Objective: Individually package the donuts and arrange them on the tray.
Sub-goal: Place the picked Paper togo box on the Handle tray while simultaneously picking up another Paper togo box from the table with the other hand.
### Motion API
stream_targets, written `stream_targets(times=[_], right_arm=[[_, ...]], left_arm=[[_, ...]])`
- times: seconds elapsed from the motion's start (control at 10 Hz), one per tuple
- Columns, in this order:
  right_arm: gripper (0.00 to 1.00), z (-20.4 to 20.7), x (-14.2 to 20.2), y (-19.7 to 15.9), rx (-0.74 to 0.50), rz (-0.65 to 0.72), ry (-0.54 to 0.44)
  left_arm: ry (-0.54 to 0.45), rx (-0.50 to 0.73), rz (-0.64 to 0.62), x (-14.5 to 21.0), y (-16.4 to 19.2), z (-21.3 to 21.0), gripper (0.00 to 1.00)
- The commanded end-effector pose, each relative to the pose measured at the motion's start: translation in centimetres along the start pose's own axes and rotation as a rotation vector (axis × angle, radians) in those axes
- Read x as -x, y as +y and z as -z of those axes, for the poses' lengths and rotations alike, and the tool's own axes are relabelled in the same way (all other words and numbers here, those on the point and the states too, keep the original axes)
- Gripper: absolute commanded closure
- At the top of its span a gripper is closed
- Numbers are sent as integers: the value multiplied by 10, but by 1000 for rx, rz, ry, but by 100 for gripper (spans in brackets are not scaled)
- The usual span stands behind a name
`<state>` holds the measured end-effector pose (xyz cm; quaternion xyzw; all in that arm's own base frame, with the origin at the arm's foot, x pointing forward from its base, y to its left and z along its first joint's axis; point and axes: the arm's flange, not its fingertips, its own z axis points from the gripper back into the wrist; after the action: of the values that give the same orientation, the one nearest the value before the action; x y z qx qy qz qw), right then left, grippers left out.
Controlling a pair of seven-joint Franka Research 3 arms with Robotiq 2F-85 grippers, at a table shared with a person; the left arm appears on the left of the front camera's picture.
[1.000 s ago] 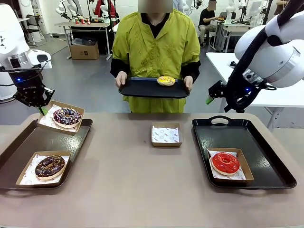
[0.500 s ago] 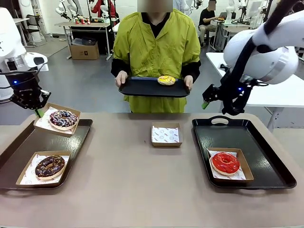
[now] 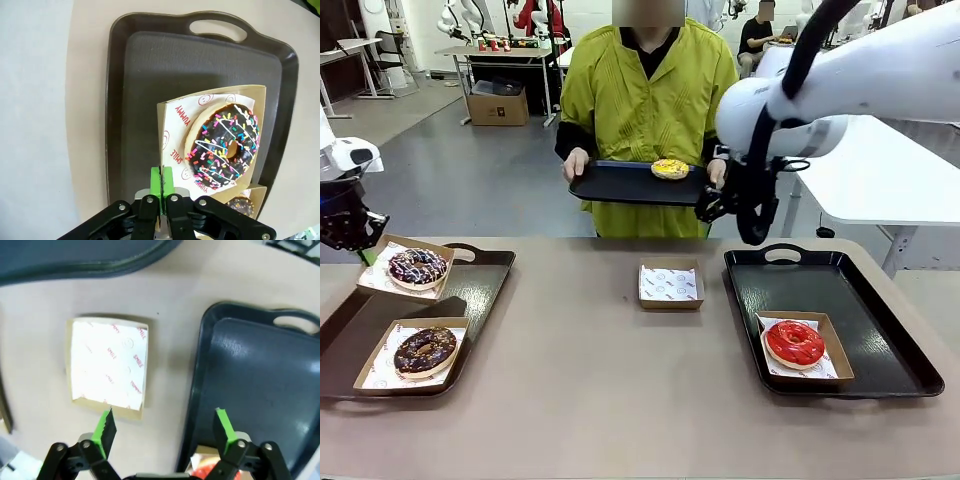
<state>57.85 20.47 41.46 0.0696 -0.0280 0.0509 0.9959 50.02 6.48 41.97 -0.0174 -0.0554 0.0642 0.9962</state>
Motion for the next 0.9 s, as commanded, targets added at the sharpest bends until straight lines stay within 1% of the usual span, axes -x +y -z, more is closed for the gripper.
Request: stream_targets(times=[0.0, 0.1, 0.4, 0.5, 0.6, 0.7, 0.8], right_arm=[[0, 29, -27, 20, 54, 48, 45], [0, 43, -29, 27, 56, 50, 60], [0, 67, -23, 39, 99, 74, 64], [0, 67, -18, 40, 107, 91, 62], [0, 58, -10, 40, 125, 115, 31], [0, 73, -19, 38, 49, 54, 76], [0, 73, -19, 38, 49, 54, 76]], left_arm=[[-36, 33, 12, 3, 0, 7, 99], [0, 0, 0, 0, 0, 0, 99], [0, 0, 0, 0, 0, 0, 99], [0, 0, 0, 0, 0, 0, 99], [0, 0, 0, 0, 0, 0, 99], [0, 0, 0, 0, 0, 0, 99], [0, 0, 0, 0, 0, 0, 99]])
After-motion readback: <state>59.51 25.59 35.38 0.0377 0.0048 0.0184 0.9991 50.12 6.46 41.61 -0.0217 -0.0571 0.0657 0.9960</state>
